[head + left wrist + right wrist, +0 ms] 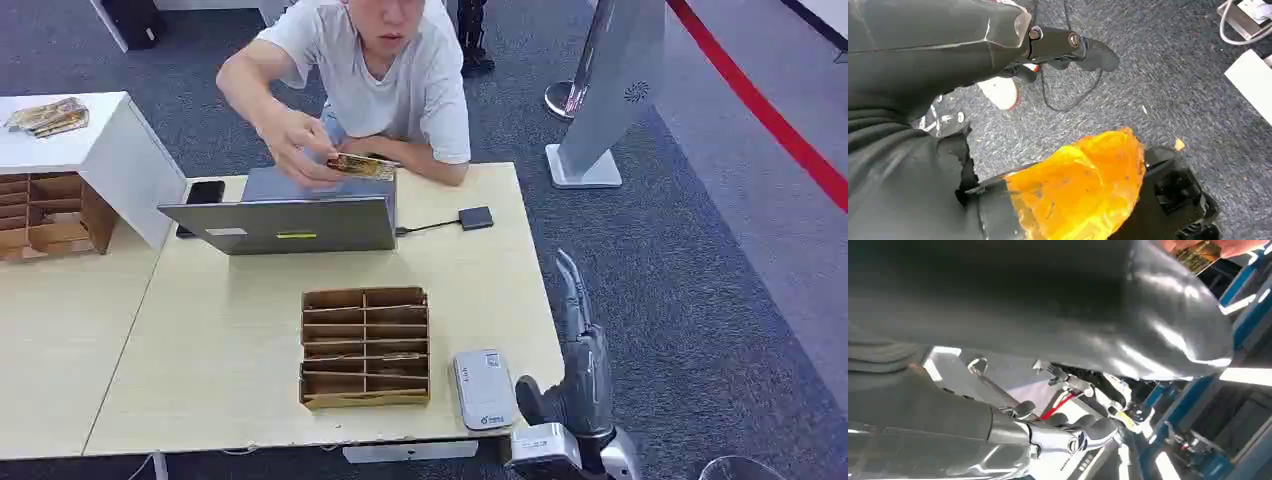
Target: Pass the card to the sensor for recognition and then transmit it.
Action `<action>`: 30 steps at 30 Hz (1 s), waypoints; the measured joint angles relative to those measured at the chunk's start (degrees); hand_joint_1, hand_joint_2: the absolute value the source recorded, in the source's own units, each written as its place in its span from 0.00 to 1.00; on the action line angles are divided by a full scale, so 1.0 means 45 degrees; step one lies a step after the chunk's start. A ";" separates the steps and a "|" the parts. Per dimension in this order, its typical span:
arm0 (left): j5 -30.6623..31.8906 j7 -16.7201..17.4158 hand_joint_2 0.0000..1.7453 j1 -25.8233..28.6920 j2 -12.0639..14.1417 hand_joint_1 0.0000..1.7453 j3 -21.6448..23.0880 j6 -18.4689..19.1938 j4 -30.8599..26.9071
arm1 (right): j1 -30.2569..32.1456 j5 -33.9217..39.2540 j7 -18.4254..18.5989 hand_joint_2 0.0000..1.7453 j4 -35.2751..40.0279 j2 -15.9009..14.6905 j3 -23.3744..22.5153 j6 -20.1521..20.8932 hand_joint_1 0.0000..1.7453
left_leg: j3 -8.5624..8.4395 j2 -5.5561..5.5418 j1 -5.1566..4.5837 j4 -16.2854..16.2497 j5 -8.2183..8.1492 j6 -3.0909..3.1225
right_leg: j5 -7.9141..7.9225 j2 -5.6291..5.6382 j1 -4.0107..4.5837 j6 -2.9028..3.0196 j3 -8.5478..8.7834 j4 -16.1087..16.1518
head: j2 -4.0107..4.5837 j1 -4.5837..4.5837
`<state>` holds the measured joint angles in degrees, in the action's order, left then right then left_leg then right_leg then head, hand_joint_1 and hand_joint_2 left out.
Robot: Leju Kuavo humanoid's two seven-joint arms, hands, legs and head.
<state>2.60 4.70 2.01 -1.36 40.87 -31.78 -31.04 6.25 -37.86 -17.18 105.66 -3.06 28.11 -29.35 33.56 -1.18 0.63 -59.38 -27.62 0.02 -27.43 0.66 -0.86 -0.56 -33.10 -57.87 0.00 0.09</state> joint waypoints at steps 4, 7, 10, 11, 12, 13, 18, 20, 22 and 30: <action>0.0156 0.0233 0.00 0.0047 0.0044 0.00 0.0000 0.0005 -0.0209 | -0.0478 -0.1113 0.0928 1.00 0.0039 -0.0121 0.0136 0.0170 0.00 | 0.0001 -0.0001 0.0000 0.0000 0.0000 0.0000 | 0.0000 0.0001 0.0000 0.0000 -0.0001 0.0000 | 0.0000 0.0000; 0.0417 0.0476 0.00 0.0080 0.0078 0.00 0.0000 0.0087 -0.0359 | -0.0878 -0.3922 0.2396 1.00 0.0029 -0.0204 0.0189 0.0005 0.00 | 0.0002 -0.0001 0.0000 0.0000 0.0000 0.0000 | 0.0000 0.0001 0.0000 0.0000 -0.0002 0.0000 | 0.0000 0.0000; 0.0689 0.0685 0.00 0.0100 0.0107 0.00 0.0000 0.0257 -0.0499 | -0.1324 -0.6514 0.3873 1.00 -0.0038 -0.0291 0.0185 0.0019 0.00 | 0.0002 0.0000 -0.0001 0.0000 0.0000 0.0000 | 0.0000 0.0001 -0.0001 0.0000 -0.0002 0.0000 | 0.0000 0.0000; 0.0781 0.0738 0.00 0.0110 0.0117 0.00 0.0000 0.0311 -0.0548 | -0.1472 -0.6972 0.4160 1.00 -0.0082 -0.0321 0.0185 0.0043 0.00 | 0.0002 0.0000 -0.0001 0.0000 0.0000 0.0000 | 0.0000 0.0001 0.0000 0.0000 -0.0001 0.0000 | 0.0000 0.0000; 0.0865 0.0797 0.00 0.0111 0.0122 0.00 0.0000 0.0340 -0.0573 | -0.1612 -0.7291 0.4381 1.00 -0.0122 -0.0340 0.0189 0.0087 0.00 | 0.0002 0.0000 -0.0001 0.0000 0.0000 0.0000 | 0.0000 0.0001 -0.0001 0.0000 -0.0001 0.0000 | 0.0000 -0.0005; 0.0962 0.0845 0.00 0.0112 0.0127 0.00 0.0000 0.0418 -0.0602 | -0.1758 -0.7645 0.4619 1.00 -0.0165 -0.0359 0.0189 0.0131 0.00 | 0.0001 -0.0001 -0.0001 -0.0001 0.0000 0.0000 | 0.0000 0.0001 -0.0001 0.0000 -0.0001 0.0000 | 0.0000 0.0000; 0.1369 0.1004 0.00 0.0115 0.0141 0.00 0.0000 0.0650 -0.0747 | -0.2437 -0.8920 0.5434 1.00 -0.0398 -0.0442 0.0203 0.0504 0.00 | 0.0000 -0.0001 -0.0001 -0.0002 0.0001 0.0000 | 0.0001 0.0001 -0.0001 -0.0001 -0.0001 0.0000 | 0.0000 0.0000; 0.1501 0.1054 0.00 0.0113 0.0141 0.00 0.0000 0.0709 -0.0777 | -0.2660 -0.9213 0.5663 1.00 -0.0476 -0.0476 0.0228 0.0617 0.00 | 0.0001 -0.0002 -0.0001 -0.0002 0.0001 0.0000 | 0.0001 0.0001 0.0000 -0.0001 -0.0001 0.0000 | -0.0005 -0.0005; 0.1637 0.1064 0.00 0.0112 0.0141 0.00 0.0000 0.0797 -0.0796 | -0.2823 -0.9476 0.5857 1.00 -0.0544 -0.0505 0.0248 0.0801 0.00 | 0.0001 -0.0002 -0.0001 -0.0002 0.0001 0.0000 | 0.0001 0.0000 0.0000 -0.0001 -0.0002 0.0000 | 0.0000 0.0000; 0.2108 0.1156 0.00 0.0108 0.0141 0.00 0.0000 0.1020 -0.0903 | -0.3284 -0.9946 0.6265 1.00 -0.0821 -0.0549 0.0359 0.1165 0.00 | 0.0001 -0.0002 -0.0001 -0.0001 0.0000 0.0000 | 0.0000 0.0000 0.0000 -0.0001 -0.0003 0.0000 | 0.0000 0.0000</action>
<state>12.09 9.90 2.49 -0.72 40.87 -27.19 -35.10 -8.52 -82.62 11.02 101.96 -5.53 29.73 -24.11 33.56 -1.19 0.63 -59.38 -27.62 0.02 -27.42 0.66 -0.86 -0.56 -33.11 -57.88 0.00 0.09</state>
